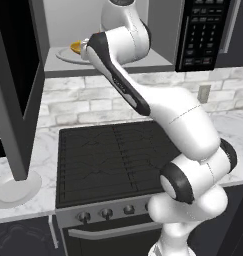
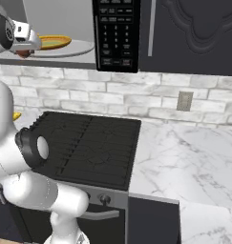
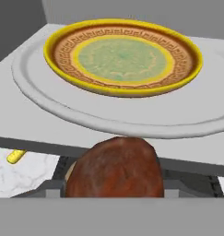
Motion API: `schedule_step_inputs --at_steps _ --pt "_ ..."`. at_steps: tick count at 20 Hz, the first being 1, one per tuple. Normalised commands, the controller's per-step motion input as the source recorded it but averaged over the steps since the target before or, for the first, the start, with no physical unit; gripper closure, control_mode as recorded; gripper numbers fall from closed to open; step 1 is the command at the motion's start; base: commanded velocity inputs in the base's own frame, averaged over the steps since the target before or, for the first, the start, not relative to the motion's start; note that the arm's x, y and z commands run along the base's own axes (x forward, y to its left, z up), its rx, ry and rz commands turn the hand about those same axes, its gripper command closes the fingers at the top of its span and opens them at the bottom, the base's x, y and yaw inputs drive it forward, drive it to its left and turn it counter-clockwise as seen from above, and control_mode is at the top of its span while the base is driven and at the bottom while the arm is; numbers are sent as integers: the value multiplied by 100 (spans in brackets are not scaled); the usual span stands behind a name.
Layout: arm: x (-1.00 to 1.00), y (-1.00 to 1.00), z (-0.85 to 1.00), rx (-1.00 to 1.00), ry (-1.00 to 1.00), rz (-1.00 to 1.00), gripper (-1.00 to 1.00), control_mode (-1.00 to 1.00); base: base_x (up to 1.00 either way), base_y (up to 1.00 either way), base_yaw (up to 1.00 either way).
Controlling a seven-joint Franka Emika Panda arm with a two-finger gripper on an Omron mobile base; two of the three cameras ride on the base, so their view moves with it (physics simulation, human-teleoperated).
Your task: Pick the mushroom from the counter and place it in the microwave.
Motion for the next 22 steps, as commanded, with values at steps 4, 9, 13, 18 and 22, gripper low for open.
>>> schedule_step_inputs --at_steps 4,9,13,18,22 --pt "86 -1 3 16 -27 0 100 -100 0 0 0" --pt "94 -1 25 15 -15 -2 100 -100 0 0 0" --pt "94 0 34 7 3 -9 100 -100 0 0 0" --pt "46 0 1 3 17 -8 100 -100 0 0 0" --pt "2 0 -7 0 19 -3 100 -100 0 0 0"
